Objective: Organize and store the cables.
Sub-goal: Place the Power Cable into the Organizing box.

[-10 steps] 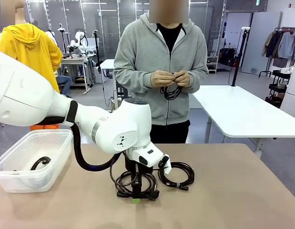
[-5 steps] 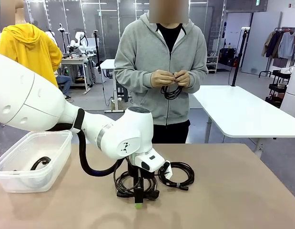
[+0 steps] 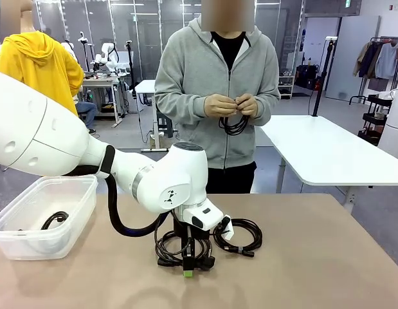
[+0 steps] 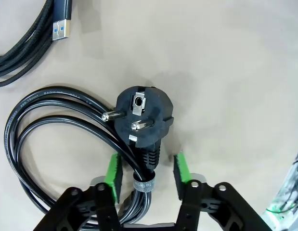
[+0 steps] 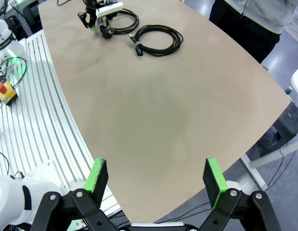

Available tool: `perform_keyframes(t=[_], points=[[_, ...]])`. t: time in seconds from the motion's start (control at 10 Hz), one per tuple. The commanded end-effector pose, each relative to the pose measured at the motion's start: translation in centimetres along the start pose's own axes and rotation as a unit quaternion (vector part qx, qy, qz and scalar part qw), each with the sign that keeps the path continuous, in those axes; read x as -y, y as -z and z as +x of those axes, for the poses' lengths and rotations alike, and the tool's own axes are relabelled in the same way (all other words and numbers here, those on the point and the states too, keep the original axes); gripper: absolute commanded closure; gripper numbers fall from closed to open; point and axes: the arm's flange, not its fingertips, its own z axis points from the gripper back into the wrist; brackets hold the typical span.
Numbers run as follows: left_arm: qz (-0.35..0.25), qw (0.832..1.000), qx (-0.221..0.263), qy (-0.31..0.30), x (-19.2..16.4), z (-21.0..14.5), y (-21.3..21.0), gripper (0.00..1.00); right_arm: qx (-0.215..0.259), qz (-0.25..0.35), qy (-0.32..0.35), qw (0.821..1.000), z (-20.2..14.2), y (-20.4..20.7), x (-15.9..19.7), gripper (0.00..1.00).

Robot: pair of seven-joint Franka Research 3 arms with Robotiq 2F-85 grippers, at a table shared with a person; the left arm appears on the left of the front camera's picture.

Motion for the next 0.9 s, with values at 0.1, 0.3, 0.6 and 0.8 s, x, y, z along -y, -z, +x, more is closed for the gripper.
perform_keyframes(t=[0.1,0.3,0.6,0.8], points=[[0.001,1.000,-0.013,0.004,-0.1,0.1,-0.6,0.96,0.006,0.001,-0.002,1.000,0.1,0.0,-0.3,0.00],[-0.001,1.000,-0.015,0.001,-0.1,-0.1,-0.7,1.00,0.006,0.001,-0.002,1.000,0.1,0.0,-0.3,0.00],[0.007,1.000,-0.013,0.004,0.0,-0.3,-2.6,1.00,0.006,0.001,-0.002,1.000,0.1,0.0,-0.3,0.00],[0.011,0.999,-0.005,0.036,0.6,-0.7,-7.4,1.00,0.006,0.001,-0.002,1.000,0.1,0.0,-0.3,0.00]])
